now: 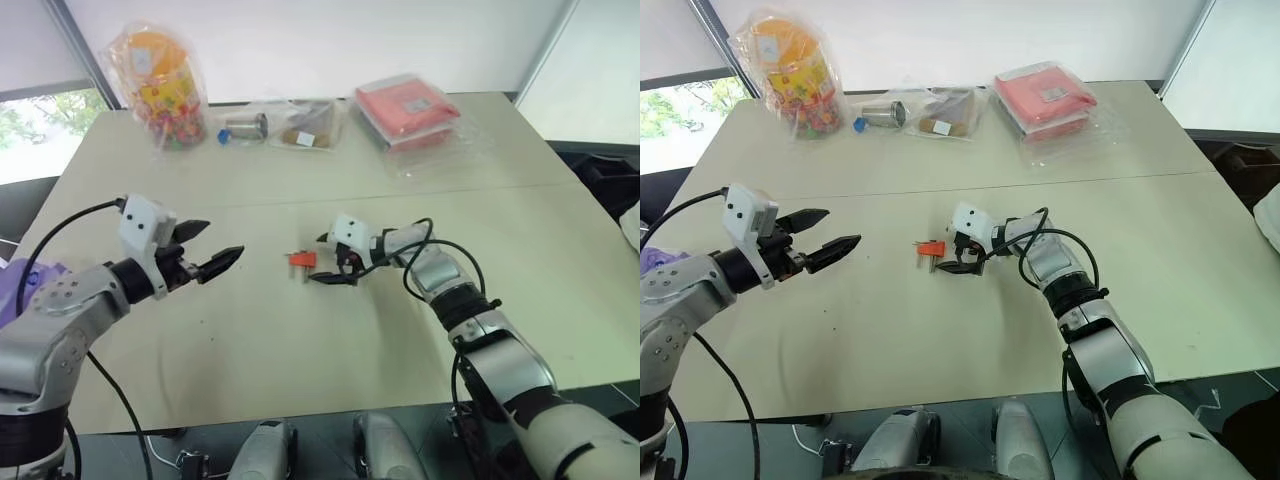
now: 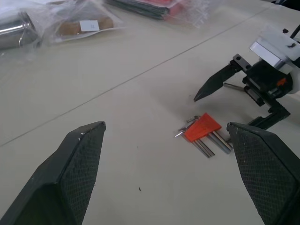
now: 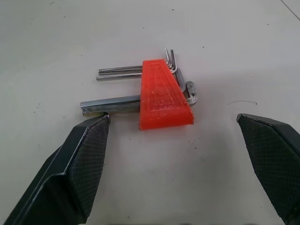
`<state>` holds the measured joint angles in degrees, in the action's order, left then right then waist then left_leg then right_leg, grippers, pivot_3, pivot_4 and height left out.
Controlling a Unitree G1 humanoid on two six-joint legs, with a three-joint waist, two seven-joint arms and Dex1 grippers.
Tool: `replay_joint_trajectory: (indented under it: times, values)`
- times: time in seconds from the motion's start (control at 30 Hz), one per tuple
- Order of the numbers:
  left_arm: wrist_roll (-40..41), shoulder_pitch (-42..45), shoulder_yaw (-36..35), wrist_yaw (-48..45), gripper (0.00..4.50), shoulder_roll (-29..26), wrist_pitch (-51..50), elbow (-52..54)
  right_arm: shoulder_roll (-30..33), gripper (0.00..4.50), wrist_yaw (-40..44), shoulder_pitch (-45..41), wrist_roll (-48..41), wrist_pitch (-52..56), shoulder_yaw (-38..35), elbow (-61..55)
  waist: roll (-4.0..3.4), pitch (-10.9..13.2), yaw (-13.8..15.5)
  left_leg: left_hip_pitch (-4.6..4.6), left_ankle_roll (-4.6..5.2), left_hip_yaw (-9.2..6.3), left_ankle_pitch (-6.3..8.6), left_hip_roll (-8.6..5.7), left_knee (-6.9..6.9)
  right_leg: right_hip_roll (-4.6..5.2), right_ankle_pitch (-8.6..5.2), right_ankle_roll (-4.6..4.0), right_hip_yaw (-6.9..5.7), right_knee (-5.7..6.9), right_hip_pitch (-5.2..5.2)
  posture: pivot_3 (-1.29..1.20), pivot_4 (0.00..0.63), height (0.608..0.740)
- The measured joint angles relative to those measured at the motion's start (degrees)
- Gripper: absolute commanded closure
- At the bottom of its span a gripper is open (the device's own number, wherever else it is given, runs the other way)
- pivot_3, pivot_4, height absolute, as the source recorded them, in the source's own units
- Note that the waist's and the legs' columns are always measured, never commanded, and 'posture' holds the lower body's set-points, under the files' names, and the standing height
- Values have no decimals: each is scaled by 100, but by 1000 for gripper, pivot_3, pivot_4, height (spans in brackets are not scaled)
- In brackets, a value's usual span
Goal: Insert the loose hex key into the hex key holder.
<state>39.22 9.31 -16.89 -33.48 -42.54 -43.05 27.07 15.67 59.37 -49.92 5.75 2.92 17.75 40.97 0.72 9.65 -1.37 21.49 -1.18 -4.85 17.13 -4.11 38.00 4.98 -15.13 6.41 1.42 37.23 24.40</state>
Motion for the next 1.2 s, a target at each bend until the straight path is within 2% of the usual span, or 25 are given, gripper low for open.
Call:
replay_joint_trajectory:
  times: [0.1,0.13,0.2,0.37,0.4,0.6,0.77,1.0,1.2]
  values:
    - [-1,-15,-30,38,168,1,2,28,-48,0,2,-93,4,-172,-1,239,-2,-2,-9,-4,0,0,0,0,0,0,0,0,0,0,-3,0,150,740]
    - [-1,-19,-31,58,134,2,2,28,-61,250,3,-125,8,-232,1,314,-2,-2,-14,-4,0,-1,0,0,0,-1,0,0,0,0,-3,0,150,740]
    - [-2,-31,-31,98,124,4,2,33,-101,883,9,-171,9,-324,7,436,-1,-3,-32,-4,0,-1,0,0,0,-1,0,0,0,1,-4,0,150,740]
    - [-4,-62,-31,136,124,7,7,83,-183,3418,14,-195,10,-490,69,562,-2,-3,-79,-4,-2,-3,-1,0,0,0,0,0,0,1,-6,0,150,740]
    - [-9,-60,-31,142,124,7,10,82,-185,3525,13,-219,14,-506,77,590,-2,-3,-80,-4,-2,-3,-1,0,0,0,0,0,0,1,-7,0,150,740]
    - [-46,-26,-25,132,124,8,16,71,-149,3519,-169,-180,98,-758,107,534,-2,-4,-76,-3,-3,-6,-1,-1,0,1,0,0,-1,1,-6,0,150,740]
    - [20,346,50,-19,124,56,15,-108,159,3519,-1378,10,617,-1602,96,102,-3,0,-50,14,-4,-5,-2,-7,1,1,0,0,-2,1,10,0,150,740]
    - [366,1684,496,-568,124,257,-130,-887,953,3519,-2885,-112,1775,-3579,115,-1044,-1,0,-102,31,-5,-4,-3,-7,2,-4,0,1,-5,1,26,0,150,740]
    - [777,2535,724,-1024,124,430,-519,-1425,1325,3519,-4119,-117,2776,-4707,124,-1788,0,1,-125,31,-5,0,-3,-4,1,-12,0,1,-3,2,30,0,150,740]
